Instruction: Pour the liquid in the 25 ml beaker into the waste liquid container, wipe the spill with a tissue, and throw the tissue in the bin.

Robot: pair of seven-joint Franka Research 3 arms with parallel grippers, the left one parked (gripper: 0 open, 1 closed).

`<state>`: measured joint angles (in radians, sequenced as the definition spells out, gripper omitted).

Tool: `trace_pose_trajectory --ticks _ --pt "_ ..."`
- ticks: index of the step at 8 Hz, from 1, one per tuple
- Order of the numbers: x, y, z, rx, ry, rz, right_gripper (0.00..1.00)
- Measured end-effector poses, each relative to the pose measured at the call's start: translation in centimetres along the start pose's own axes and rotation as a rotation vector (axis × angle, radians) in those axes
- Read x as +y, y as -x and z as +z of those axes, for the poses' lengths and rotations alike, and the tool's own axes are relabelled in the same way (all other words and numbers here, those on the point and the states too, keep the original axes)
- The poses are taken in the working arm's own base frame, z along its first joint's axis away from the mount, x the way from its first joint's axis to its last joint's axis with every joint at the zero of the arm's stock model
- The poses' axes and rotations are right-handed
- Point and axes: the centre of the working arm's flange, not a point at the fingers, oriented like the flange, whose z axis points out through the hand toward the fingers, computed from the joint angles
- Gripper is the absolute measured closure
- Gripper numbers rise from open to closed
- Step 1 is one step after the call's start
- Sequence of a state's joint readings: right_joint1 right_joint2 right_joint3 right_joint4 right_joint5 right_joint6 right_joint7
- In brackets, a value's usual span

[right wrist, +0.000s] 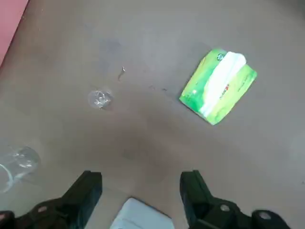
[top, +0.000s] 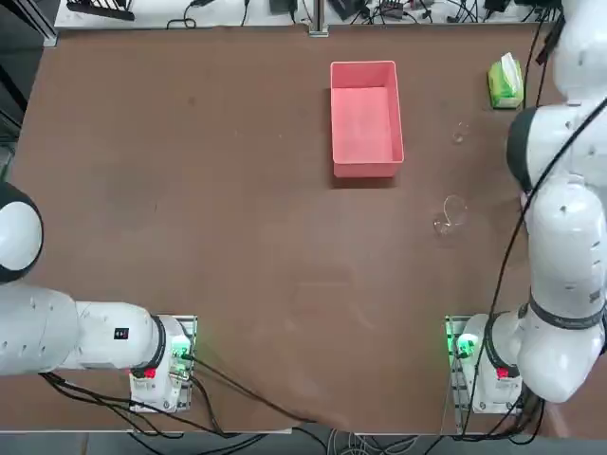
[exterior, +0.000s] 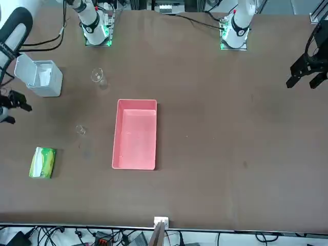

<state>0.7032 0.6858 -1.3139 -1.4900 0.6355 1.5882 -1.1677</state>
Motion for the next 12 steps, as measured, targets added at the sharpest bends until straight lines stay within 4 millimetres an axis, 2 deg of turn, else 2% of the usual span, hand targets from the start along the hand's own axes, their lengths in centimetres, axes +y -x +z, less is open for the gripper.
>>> trace_pose_trajectory --ticks 2,4,7,10,12 --pt "-1.7 -2.3 -1.5 -0.008 -0.030 0.056 0.00" --pt "-5.0 -3.7 -5.2 0.008 -0.010 0.124 0.00" --pt "-9.5 -2.9 -11.3 0.045 0.035 0.231 0.00" --pt "-11.3 -0.8 -14.5 0.057 0.009 0.408 0.00" --pt "-13.8 -0.6 -16.1 0.046 0.039 0.529 0.00"
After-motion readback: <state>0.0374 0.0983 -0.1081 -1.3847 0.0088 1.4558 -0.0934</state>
